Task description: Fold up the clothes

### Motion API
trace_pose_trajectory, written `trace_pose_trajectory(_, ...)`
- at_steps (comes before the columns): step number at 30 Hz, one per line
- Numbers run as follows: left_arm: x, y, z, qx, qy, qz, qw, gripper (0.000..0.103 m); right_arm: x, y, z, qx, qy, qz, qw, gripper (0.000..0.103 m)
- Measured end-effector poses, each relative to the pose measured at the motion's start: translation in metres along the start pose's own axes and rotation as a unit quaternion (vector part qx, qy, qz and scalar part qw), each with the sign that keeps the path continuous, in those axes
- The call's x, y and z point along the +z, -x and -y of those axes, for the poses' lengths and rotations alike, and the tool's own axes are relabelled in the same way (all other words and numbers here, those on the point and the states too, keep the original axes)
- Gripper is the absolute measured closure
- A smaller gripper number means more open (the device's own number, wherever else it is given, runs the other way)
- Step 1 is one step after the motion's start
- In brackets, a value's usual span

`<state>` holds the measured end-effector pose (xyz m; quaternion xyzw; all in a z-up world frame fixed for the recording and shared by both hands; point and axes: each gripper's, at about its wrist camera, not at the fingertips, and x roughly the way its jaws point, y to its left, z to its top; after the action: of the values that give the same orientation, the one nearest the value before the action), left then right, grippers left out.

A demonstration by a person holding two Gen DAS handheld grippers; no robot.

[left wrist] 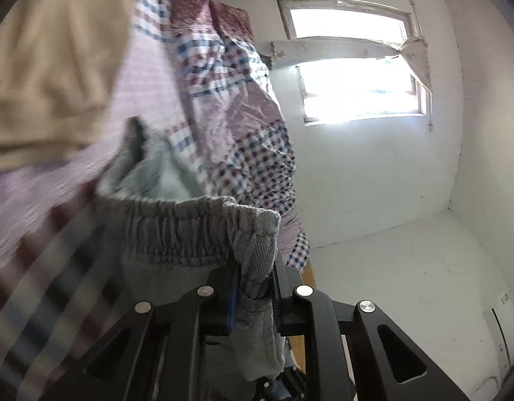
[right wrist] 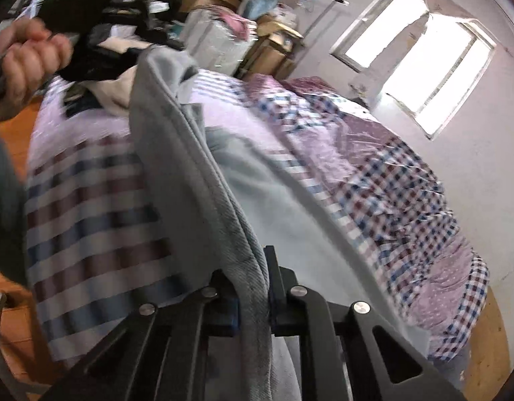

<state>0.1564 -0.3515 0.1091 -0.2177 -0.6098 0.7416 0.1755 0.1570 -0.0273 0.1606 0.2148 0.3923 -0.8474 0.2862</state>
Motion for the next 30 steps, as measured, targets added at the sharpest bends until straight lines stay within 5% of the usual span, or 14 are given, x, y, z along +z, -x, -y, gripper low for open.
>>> trace_pose_trajectory(8,0.082,-0.116,0.02,0.039,-0.032,-0.007,0.9987,0.089,0.042,-0.12,0.117,0.019,-0.023,-0.053,0.998,0.092)
trace_pose_trajectory(12,0.113,-0.169,-0.005,0.098,-0.022,-0.006,0.9949,0.088,0.047,-0.2,0.144,0.028,-0.04,-0.093,0.994,0.092)
trace_pose_trajectory(15,0.135,-0.213,-0.046,0.138,0.001,-0.041,0.9895,0.083,0.033,-0.267,0.144,0.045,-0.05,-0.154,0.986,0.092)
trace_pose_trajectory(18,0.144,-0.221,-0.081,0.166,0.041,-0.073,0.9826,0.074,0.012,-0.313,0.14,0.057,-0.07,-0.208,0.974,0.072)
trace_pose_trajectory(19,0.145,-0.215,-0.084,0.158,0.041,-0.071,0.984,0.061,0.009,-0.317,0.142,0.054,-0.086,-0.204,0.974,0.067)
trace_pose_trajectory(20,0.144,-0.205,-0.079,0.153,0.022,-0.062,0.9861,0.036,0.006,-0.318,0.146,0.05,-0.104,-0.195,0.974,0.056)
trace_pose_trajectory(22,0.139,-0.177,-0.065,0.158,-0.032,-0.036,0.9862,0.018,0.0,-0.312,0.161,0.043,-0.167,-0.175,0.969,0.047)
trace_pose_trajectory(26,0.127,-0.138,-0.055,0.198,-0.125,-0.02,0.9719,0.018,-0.007,-0.28,0.185,0.063,-0.269,-0.127,0.953,0.047)
trace_pose_trajectory(30,0.112,-0.131,-0.062,0.186,-0.156,-0.059,0.9682,0.018,-0.013,-0.225,0.18,0.067,-0.301,-0.063,0.949,0.046)
